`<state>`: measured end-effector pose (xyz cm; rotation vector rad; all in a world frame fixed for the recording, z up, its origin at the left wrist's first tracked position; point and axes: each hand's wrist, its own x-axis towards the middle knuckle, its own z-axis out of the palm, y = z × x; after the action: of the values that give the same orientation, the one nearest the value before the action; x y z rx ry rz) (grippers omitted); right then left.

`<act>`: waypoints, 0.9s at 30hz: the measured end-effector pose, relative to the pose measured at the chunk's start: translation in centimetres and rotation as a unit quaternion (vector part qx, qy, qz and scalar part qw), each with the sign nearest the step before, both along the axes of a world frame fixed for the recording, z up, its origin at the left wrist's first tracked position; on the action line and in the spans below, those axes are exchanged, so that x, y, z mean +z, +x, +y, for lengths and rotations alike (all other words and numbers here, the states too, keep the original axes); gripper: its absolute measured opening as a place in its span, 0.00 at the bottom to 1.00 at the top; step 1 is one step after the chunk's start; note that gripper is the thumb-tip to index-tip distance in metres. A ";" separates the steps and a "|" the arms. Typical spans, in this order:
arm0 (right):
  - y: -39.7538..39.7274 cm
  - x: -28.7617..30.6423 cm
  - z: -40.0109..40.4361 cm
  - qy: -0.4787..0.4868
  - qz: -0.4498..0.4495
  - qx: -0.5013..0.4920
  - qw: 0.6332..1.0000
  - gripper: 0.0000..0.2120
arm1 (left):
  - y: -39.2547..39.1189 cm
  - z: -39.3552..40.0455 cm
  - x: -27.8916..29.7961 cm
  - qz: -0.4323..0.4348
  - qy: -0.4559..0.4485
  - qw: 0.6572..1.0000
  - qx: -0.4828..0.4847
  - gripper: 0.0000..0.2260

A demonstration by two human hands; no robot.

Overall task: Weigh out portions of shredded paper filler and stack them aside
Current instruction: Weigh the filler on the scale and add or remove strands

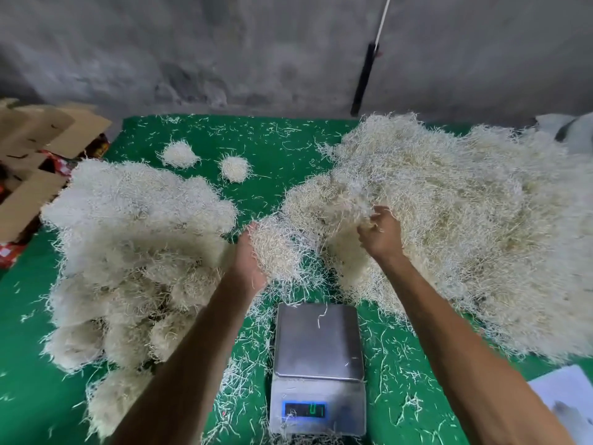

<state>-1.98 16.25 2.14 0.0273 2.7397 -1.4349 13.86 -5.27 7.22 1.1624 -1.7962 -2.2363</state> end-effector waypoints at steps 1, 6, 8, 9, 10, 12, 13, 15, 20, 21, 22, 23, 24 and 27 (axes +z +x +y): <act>1.2 0.1 0.3 0.059 0.012 -0.009 0.998 0.29 | 1.5 0.1 0.0 -0.007 -0.035 0.999 -0.021 0.25; 8.4 -0.2 -0.2 0.102 0.052 -0.004 0.993 0.24 | 6.6 1.5 2.2 -0.016 -0.034 0.998 -0.057 0.17; 11.4 -0.7 -0.8 0.096 0.038 0.003 0.995 0.25 | 6.5 2.3 3.6 -0.005 0.038 0.999 -0.028 0.29; 12.7 -0.9 -0.9 0.085 0.029 0.008 0.996 0.26 | 6.4 2.7 3.9 -0.006 0.074 0.997 -0.016 0.31; 14.0 -0.9 -1.0 0.068 0.021 0.016 0.997 0.25 | 6.5 3.0 4.1 -0.011 0.103 0.995 -0.005 0.29; 16.9 -0.8 -1.2 0.058 0.025 0.048 0.997 0.16 | 7.1 3.3 3.3 -0.008 0.127 0.992 -0.015 0.26; 18.4 -0.7 -1.4 0.052 0.034 0.066 0.996 0.11 | 7.2 3.4 2.3 0.002 0.143 0.990 -0.012 0.24; 21.2 -0.9 -1.5 -0.005 0.006 0.096 0.995 0.17 | 7.8 4.3 1.0 0.018 0.218 0.976 -0.015 0.21; 24.8 1.2 -1.7 -0.215 -0.144 0.137 0.956 0.34 | 8.7 6.7 -2.1 0.042 0.245 0.968 -0.015 0.29; 25.0 1.5 -1.7 -0.180 -0.122 0.148 0.965 0.46 | 9.3 7.1 -2.3 0.042 0.231 0.971 -0.036 0.28; 25.2 1.4 -1.6 -0.128 -0.101 0.148 0.975 0.57 | 9.7 7.5 -2.3 0.038 0.213 0.975 -0.054 0.26; 25.3 1.3 -1.6 -0.089 -0.088 0.140 0.982 0.60 | 10.0 7.5 -2.5 0.035 0.199 0.977 -0.064 0.23; 25.0 1.0 -1.5 -0.092 -0.068 0.133 0.984 0.57 | 10.1 7.5 -2.7 0.029 0.200 0.977 -0.073 0.21; 23.7 0.0 -0.4 -0.189 -0.076 0.058 0.977 0.48 | 10.2 6.7 -4.0 0.022 0.195 0.977 -0.087 0.28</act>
<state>21.73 15.89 2.17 -0.0350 2.2706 -1.8083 24.05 1.39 3.23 1.0252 -1.5395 -2.7854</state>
